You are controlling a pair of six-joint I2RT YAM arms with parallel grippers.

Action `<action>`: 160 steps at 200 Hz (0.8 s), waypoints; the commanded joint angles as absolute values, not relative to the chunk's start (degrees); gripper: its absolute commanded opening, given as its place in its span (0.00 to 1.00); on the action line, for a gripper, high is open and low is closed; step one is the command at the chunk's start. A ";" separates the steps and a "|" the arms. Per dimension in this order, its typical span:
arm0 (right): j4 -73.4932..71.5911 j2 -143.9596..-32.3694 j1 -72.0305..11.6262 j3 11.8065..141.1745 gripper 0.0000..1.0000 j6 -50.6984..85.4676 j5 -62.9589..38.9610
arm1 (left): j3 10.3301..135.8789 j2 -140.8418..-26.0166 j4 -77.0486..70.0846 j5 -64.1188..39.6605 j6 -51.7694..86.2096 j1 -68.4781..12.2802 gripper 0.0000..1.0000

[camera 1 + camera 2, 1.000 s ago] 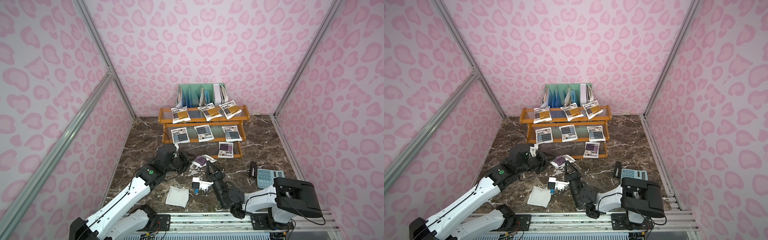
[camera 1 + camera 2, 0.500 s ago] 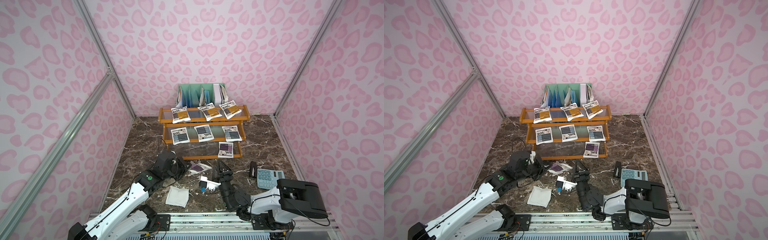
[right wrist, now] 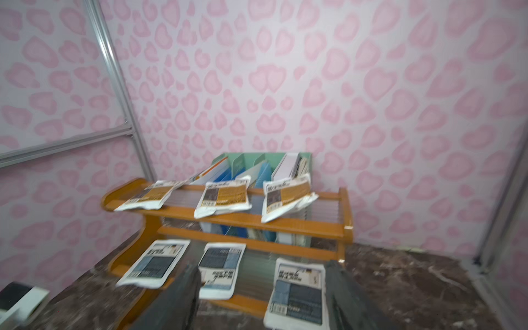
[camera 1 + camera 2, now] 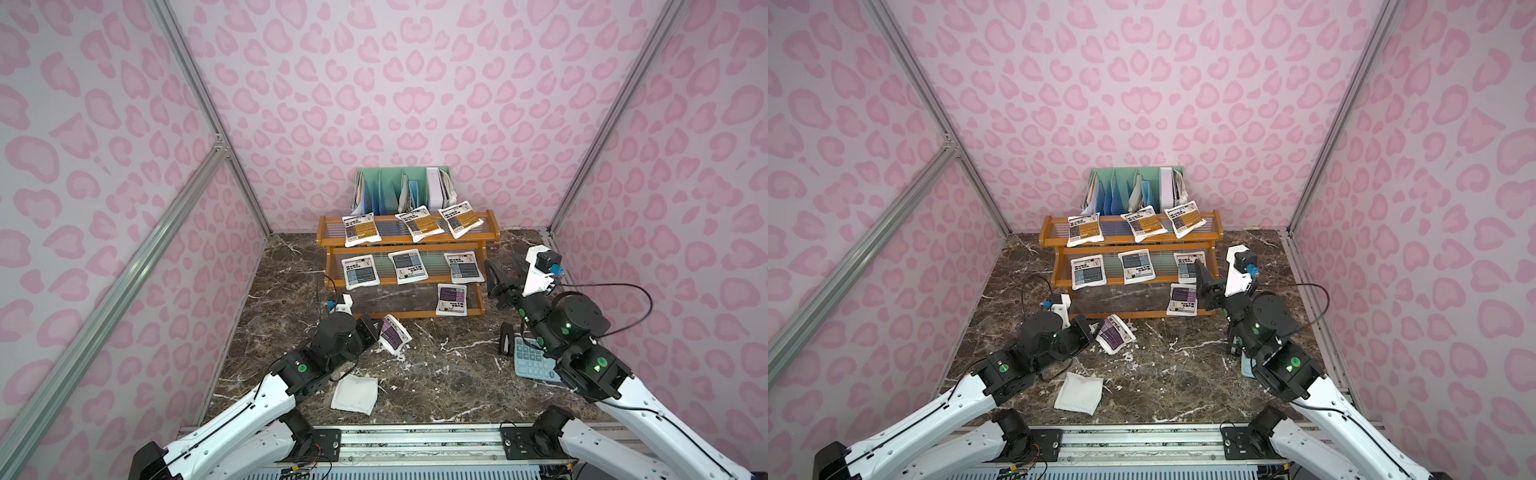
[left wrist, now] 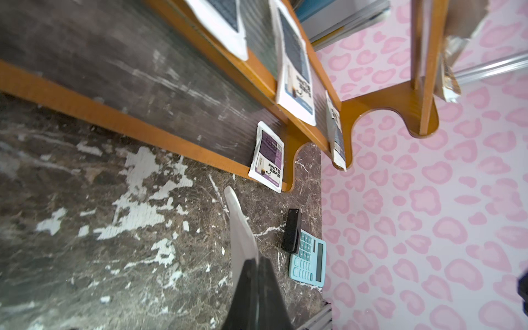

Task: Place the bagged coffee beans on the shelf by color
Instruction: Pick up the bagged coffee beans at the center of the board.

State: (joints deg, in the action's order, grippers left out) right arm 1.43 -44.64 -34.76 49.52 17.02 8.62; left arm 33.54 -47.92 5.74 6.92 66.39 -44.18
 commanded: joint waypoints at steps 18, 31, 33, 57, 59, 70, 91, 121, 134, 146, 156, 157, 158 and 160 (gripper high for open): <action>14.59 -52.34 -21.84 45.85 0.66 45.60 -38.35 | 26.58 -46.23 -6.24 19.43 59.76 -47.95 0.00; 4.37 -54.13 -21.10 39.28 0.62 51.86 -46.82 | 23.79 -45.03 -8.64 23.40 59.54 -50.07 0.00; 2.50 -54.34 -21.10 38.49 0.62 52.98 -47.61 | 23.28 -44.94 -9.39 23.87 59.45 -50.33 0.00; -12.97 -57.48 -19.79 30.16 0.62 63.43 -53.31 | 16.55 -43.19 -18.97 29.31 60.94 -52.91 0.00; -13.81 -57.85 -19.71 29.82 0.62 63.98 -53.47 | 15.96 -43.14 -19.77 29.80 61.27 -53.09 0.00; -18.76 -59.31 -19.84 27.72 0.62 67.29 -53.49 | 13.43 -43.19 -23.63 32.15 62.39 -53.51 0.00; -27.84 -61.09 -21.31 23.77 0.62 72.93 -51.53 | 10.05 -44.97 -30.42 34.83 63.75 -53.79 0.00; -32.13 -64.71 -24.89 21.54 0.62 75.86 -47.34 | 9.09 -49.39 -40.53 34.68 62.98 -53.83 0.00; -33.30 -66.96 -25.87 21.86 0.62 76.02 -47.18 | 9.17 -51.97 -45.53 34.32 62.79 -53.84 0.00; -34.21 -69.15 -25.84 22.97 0.62 75.48 -48.59 | 9.56 -54.76 -49.51 33.88 62.26 -53.88 0.00; -33.97 -70.42 -26.28 23.79 0.62 75.24 -47.73 | 10.18 -57.23 -52.70 33.47 62.27 -53.88 0.00; -33.99 -70.54 -26.32 23.85 0.62 75.24 -47.68 | 10.27 -57.36 -52.85 33.43 62.25 -53.88 0.00; -34.14 -70.69 -26.39 23.92 0.62 75.24 -47.62 | 10.32 -57.73 -53.27 33.37 62.33 -53.83 0.00; -34.33 -70.91 -26.33 24.13 0.62 75.30 -47.57 | 10.45 -58.38 -53.97 33.28 62.32 -53.87 0.00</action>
State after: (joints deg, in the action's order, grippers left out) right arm -28.97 -68.69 -25.74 22.48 73.95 -48.34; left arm 9.28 -54.22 -40.93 33.61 63.02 -53.91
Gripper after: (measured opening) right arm 0.620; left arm 0.057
